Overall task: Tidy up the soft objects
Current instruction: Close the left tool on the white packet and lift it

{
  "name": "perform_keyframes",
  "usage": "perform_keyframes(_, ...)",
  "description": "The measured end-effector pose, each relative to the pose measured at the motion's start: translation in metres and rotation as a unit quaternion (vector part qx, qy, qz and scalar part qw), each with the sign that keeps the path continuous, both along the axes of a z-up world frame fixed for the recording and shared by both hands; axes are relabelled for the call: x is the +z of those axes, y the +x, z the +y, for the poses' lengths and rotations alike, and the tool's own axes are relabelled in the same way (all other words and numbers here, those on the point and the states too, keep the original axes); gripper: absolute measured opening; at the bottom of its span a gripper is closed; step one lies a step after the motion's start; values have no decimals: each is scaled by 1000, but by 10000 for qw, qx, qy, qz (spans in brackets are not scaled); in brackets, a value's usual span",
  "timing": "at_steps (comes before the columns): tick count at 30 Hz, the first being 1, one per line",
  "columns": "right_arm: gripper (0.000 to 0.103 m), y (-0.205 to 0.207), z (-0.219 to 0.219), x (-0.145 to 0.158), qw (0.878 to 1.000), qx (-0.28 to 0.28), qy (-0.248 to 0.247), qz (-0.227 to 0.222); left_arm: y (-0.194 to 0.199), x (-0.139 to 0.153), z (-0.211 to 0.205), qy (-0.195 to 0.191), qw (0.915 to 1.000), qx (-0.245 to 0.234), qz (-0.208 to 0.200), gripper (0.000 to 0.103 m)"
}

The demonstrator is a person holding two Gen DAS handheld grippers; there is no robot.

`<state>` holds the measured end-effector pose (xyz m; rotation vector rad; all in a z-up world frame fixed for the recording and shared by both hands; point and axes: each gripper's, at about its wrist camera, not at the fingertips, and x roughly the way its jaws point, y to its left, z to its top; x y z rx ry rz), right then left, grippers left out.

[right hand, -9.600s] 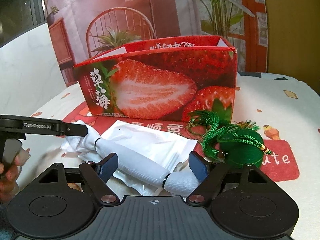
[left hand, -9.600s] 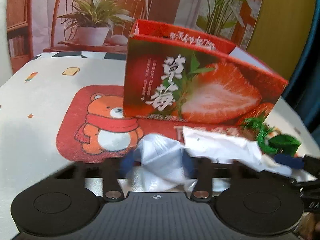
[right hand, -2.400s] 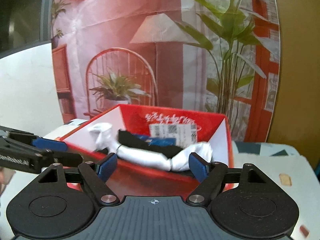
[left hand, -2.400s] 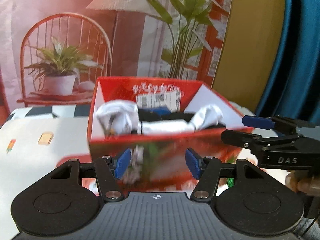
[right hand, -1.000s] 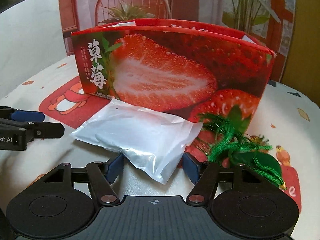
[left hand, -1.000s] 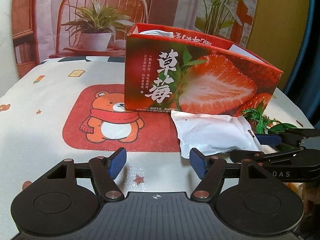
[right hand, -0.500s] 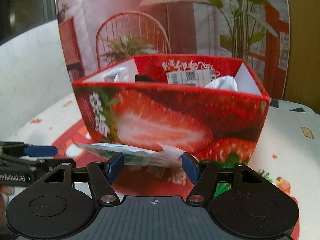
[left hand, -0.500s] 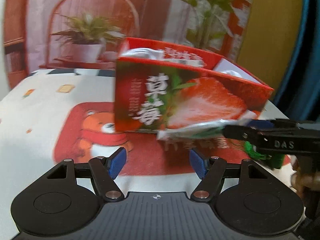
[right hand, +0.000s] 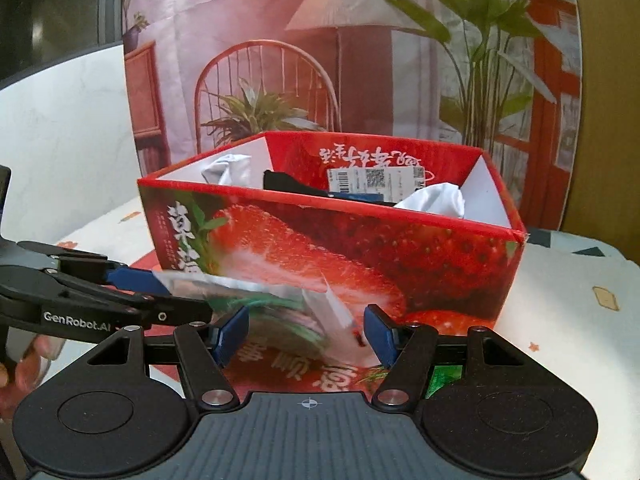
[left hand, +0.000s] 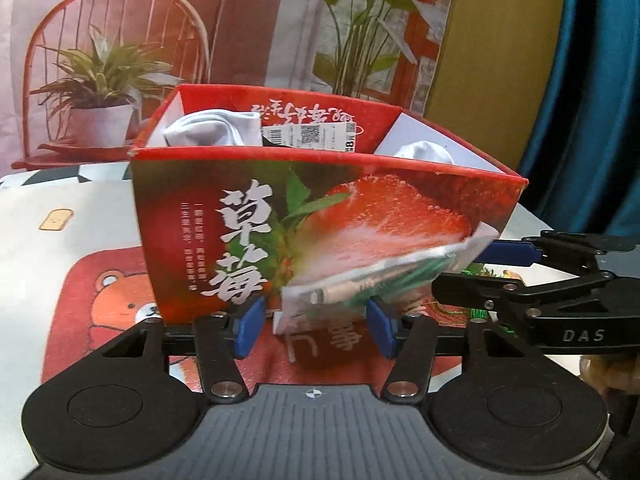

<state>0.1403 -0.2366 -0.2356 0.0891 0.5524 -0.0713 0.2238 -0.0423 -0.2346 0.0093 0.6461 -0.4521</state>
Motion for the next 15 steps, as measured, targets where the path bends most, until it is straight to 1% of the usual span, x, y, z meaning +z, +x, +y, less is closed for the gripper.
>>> perform_keyframes(4,60,5,-6,-6,9999,53,-145,35,5,-5,-5,30,10000,-67,-16,54)
perform_keyframes(6,58,8,-5,-10,9995,141,-284,52,9,-7,-8,49,10000,-63,-43,53)
perform_keyframes(7,55,9,-5,-12,9993,207,-321,63,11,-8,-10,52,10000,-55,-48,52)
perform_keyframes(8,54,11,-5,-15,9990,289,-320,85,13,-8,-11,67,9999,-49,-59,51)
perform_keyframes(10,54,13,-1,-18,9984,400,-390,83,17,-8,-15,185,9998,5,-103,45)
perform_keyframes(11,52,14,1,-20,9980,419,-477,68,19,-7,-17,227,9997,44,-104,39)
perform_keyframes(12,50,15,3,-20,9976,433,-528,56,20,-7,-17,226,9997,85,-81,35)
perform_keyframes(14,38,16,2,-20,9979,419,-486,37,20,-6,-16,215,9997,116,-50,33)
perform_keyframes(15,35,17,2,-20,9981,388,-475,35,19,-6,-15,250,9996,126,-54,33)
